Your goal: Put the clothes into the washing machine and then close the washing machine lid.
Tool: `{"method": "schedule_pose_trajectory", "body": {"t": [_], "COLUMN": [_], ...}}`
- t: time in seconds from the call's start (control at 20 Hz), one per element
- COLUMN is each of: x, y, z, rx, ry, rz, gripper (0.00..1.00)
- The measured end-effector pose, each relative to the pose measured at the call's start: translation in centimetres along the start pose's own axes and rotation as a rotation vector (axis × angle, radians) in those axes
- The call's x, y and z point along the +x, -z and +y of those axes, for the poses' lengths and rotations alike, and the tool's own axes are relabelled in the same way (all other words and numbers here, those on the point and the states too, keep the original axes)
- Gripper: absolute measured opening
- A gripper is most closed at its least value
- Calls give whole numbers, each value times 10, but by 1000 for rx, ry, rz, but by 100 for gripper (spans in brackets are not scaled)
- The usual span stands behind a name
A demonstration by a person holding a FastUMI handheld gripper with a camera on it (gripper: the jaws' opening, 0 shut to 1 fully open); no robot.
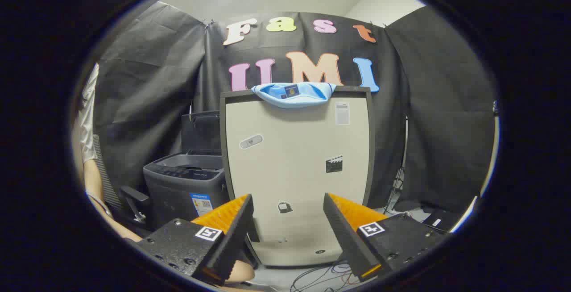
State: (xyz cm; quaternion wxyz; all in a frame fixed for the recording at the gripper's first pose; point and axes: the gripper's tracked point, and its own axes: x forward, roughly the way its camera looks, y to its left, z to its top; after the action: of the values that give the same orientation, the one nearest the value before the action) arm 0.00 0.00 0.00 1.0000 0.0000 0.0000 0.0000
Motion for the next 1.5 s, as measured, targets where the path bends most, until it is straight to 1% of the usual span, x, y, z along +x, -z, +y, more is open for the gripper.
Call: {"method": "schedule_pose_trajectory", "body": {"t": [0.6, 0.8, 1.1, 1.35, 1.45, 1.5], "x": [0, -1, 0, -1, 8, 13], "y": [1, -3, 1, -9, -28, -38], "z": [2, 1, 2, -11, -10, -10], "rx": [-4, -6, -4, -33, -19, -3], "ry": [-10, -5, -8, 69, 92, 101], "rz": [3, -15, 2, -36, -94, -102], "gripper": [96, 96, 96, 96, 96, 97]}}
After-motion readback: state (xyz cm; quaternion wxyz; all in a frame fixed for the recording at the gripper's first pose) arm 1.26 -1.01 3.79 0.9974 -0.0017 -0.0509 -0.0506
